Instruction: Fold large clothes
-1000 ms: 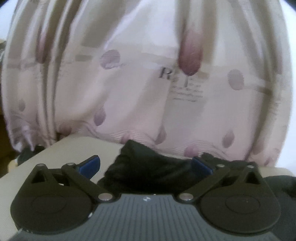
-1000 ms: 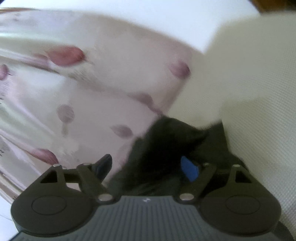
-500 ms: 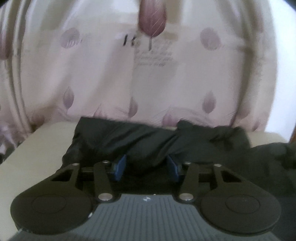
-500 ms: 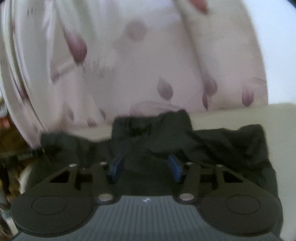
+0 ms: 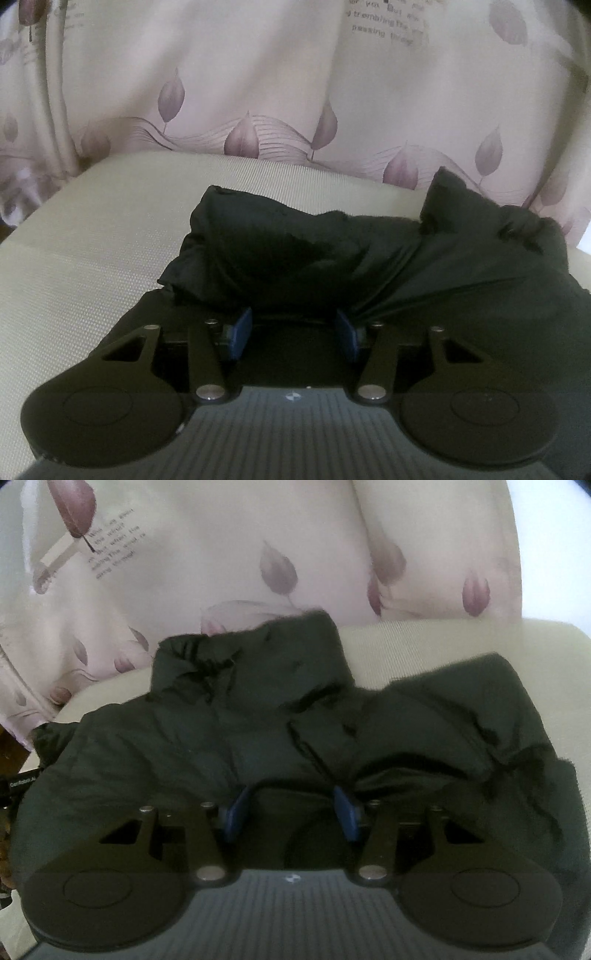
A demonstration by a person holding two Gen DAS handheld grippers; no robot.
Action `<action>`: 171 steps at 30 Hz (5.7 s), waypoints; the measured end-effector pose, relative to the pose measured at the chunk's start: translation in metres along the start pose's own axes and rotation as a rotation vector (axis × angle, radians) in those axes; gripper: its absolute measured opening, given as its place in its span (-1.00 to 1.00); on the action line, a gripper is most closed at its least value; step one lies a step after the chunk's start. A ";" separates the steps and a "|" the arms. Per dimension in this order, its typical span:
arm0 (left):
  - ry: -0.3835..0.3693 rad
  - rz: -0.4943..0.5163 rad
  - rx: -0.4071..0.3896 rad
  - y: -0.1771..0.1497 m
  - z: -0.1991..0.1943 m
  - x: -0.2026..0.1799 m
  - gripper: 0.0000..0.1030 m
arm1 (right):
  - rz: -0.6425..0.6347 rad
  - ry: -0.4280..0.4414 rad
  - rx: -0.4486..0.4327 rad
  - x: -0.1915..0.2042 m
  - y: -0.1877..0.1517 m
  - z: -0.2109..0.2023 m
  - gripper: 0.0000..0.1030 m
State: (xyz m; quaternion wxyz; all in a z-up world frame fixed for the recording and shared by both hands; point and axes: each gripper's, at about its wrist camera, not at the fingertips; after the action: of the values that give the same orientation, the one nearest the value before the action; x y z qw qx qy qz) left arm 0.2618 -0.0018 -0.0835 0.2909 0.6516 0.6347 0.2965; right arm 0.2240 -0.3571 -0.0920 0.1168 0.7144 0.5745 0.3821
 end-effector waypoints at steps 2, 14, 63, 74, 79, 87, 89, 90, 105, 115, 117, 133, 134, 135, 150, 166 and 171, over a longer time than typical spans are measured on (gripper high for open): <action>0.002 -0.006 0.004 -0.001 0.004 0.001 0.04 | 0.003 -0.009 0.011 -0.001 -0.001 0.006 -0.06; -0.009 0.003 -0.021 -0.011 0.014 0.004 0.05 | 0.019 -0.004 -0.016 -0.013 -0.014 0.018 -0.07; -0.067 0.002 -0.188 0.045 -0.066 0.002 0.19 | -0.214 0.129 -0.224 0.061 0.001 -0.079 -0.03; -0.102 -0.088 0.037 0.016 0.002 0.062 -0.37 | -0.236 0.039 -0.011 0.114 -0.013 0.035 -0.07; -0.174 -0.154 0.031 0.010 0.003 0.084 -0.36 | -0.237 0.020 -0.020 0.114 -0.027 0.051 -0.06; -0.287 -0.099 -0.021 0.033 -0.029 0.133 0.68 | -0.158 0.159 -0.082 0.098 -0.013 -0.002 0.17; -0.313 -0.035 0.002 0.041 -0.022 0.141 0.66 | -0.160 0.195 -0.140 0.087 -0.015 -0.032 0.42; -0.353 -0.023 0.025 0.042 -0.016 0.145 0.65 | -0.168 0.194 -0.160 0.082 -0.016 -0.042 0.44; -0.718 0.079 0.169 0.041 0.052 0.115 0.25 | -0.105 0.047 -0.273 -0.026 -0.044 -0.124 0.50; -0.822 -0.121 0.109 0.003 0.035 0.146 -0.40 | -0.116 0.038 -0.285 -0.025 -0.051 -0.111 0.51; -0.845 -0.126 0.118 -0.009 0.024 0.149 -0.41 | -0.177 0.087 -0.292 -0.008 -0.056 -0.110 0.51; -0.998 0.051 0.116 -0.002 0.031 0.114 0.85 | -0.364 0.172 -0.243 0.056 -0.062 -0.086 0.54; -0.981 0.034 0.122 -0.002 0.034 0.113 0.43 | -0.367 0.174 -0.244 0.058 -0.061 -0.086 0.54; -0.976 0.020 0.145 -0.004 0.038 0.114 0.03 | -0.369 0.176 -0.247 0.060 -0.062 -0.087 0.54; -0.950 -0.253 0.093 -0.053 -0.005 0.140 -0.44 | -0.761 0.144 -0.195 0.128 -0.083 -0.051 -0.71; -0.983 0.016 0.091 -0.057 -0.031 0.091 0.94 | -0.592 0.240 -0.030 0.101 -0.076 0.007 -0.79; -1.058 -0.194 0.091 -0.064 -0.025 0.109 -0.10 | -0.464 0.281 -0.029 0.089 -0.073 0.012 -0.79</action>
State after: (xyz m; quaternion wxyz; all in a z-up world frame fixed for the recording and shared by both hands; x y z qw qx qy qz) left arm 0.2034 0.1093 -0.1139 0.5684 0.6624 0.4710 -0.1280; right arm 0.1826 -0.2499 -0.1079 0.1307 0.5019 0.7278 0.4487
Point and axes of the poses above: each gripper's, at about its wrist camera, not at the fingertips, and z roughly the way its jaws point, x to its left, y to its top, and after that the axes turned 7 degrees about z, right-handed
